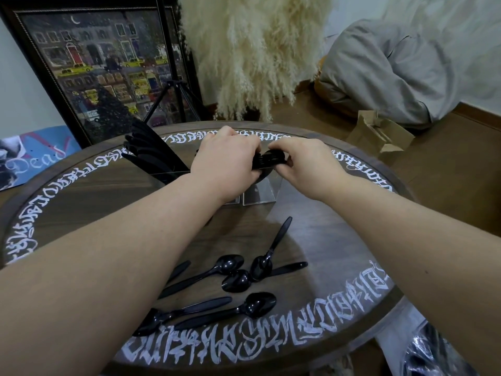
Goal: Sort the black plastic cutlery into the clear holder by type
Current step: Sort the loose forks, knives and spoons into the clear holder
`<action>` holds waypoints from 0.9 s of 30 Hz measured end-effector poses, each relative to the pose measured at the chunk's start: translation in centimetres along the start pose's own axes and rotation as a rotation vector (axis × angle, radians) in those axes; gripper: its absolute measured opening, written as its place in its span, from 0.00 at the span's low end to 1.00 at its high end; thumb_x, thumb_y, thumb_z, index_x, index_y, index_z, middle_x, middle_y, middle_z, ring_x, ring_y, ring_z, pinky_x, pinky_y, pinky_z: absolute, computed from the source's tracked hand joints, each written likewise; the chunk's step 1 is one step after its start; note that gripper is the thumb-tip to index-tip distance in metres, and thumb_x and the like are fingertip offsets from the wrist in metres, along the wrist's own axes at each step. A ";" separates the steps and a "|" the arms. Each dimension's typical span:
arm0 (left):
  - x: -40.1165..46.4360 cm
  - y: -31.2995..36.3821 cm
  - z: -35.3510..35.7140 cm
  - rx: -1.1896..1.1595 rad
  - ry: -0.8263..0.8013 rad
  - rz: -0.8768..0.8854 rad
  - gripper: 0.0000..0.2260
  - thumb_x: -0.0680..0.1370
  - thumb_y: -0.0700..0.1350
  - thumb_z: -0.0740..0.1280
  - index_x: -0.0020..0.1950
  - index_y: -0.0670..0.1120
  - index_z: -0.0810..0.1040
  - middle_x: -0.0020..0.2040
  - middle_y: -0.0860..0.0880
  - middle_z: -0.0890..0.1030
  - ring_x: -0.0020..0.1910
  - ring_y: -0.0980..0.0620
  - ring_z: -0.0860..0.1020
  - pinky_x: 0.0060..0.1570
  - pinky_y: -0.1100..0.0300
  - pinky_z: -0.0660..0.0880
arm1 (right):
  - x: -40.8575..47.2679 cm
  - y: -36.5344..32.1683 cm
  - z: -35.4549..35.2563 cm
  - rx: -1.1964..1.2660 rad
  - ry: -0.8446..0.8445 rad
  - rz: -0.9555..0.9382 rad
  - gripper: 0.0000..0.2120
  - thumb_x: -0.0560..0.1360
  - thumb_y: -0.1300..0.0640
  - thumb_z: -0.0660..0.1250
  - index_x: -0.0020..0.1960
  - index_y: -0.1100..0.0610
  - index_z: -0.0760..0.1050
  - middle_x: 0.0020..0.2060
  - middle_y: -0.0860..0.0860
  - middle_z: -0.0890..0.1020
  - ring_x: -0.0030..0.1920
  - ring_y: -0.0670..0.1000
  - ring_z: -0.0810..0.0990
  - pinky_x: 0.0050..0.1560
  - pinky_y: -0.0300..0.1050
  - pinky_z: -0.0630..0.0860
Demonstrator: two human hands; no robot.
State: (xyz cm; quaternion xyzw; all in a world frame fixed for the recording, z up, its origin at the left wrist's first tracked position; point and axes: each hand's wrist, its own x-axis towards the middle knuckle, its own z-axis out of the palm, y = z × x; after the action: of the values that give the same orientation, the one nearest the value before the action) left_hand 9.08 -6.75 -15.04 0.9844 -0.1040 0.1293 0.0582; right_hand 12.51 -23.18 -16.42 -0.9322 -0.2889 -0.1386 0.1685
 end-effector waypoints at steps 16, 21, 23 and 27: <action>0.0 -0.1 0.0 0.005 0.017 0.008 0.13 0.74 0.54 0.66 0.56 0.50 0.75 0.51 0.51 0.80 0.59 0.45 0.70 0.56 0.50 0.66 | -1.0 0.0 -0.6 -0.153 -0.039 -0.155 0.26 0.75 0.57 0.64 0.73 0.51 0.65 0.63 0.51 0.76 0.57 0.57 0.77 0.47 0.49 0.73; -0.4 -0.1 -0.2 0.019 0.032 0.024 0.16 0.74 0.54 0.67 0.60 0.50 0.75 0.55 0.52 0.79 0.63 0.46 0.67 0.58 0.50 0.64 | -2.0 0.3 -0.6 -0.068 0.039 -0.065 0.29 0.74 0.54 0.68 0.73 0.53 0.65 0.66 0.51 0.74 0.54 0.55 0.79 0.49 0.45 0.71; -0.9 -0.1 -0.5 0.040 0.052 0.043 0.19 0.74 0.55 0.67 0.63 0.51 0.74 0.58 0.53 0.78 0.64 0.47 0.66 0.58 0.50 0.64 | -2.7 0.1 -0.8 -0.033 0.066 -0.055 0.28 0.73 0.55 0.70 0.72 0.54 0.67 0.66 0.52 0.74 0.52 0.55 0.80 0.48 0.43 0.70; -2.9 0.0 -1.4 0.038 0.169 0.098 0.20 0.72 0.54 0.70 0.62 0.50 0.76 0.59 0.54 0.78 0.63 0.47 0.67 0.57 0.49 0.64 | -5.0 -1.0 -1.4 0.027 0.134 -0.041 0.26 0.72 0.58 0.70 0.69 0.55 0.71 0.65 0.52 0.74 0.47 0.55 0.80 0.44 0.48 0.77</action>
State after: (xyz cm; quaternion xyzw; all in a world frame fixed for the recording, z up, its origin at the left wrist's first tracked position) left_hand 6.00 -6.04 -14.48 0.9647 -0.1443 0.2163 0.0415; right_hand 7.70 -25.44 -16.72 -0.9124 -0.2978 -0.2000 0.1970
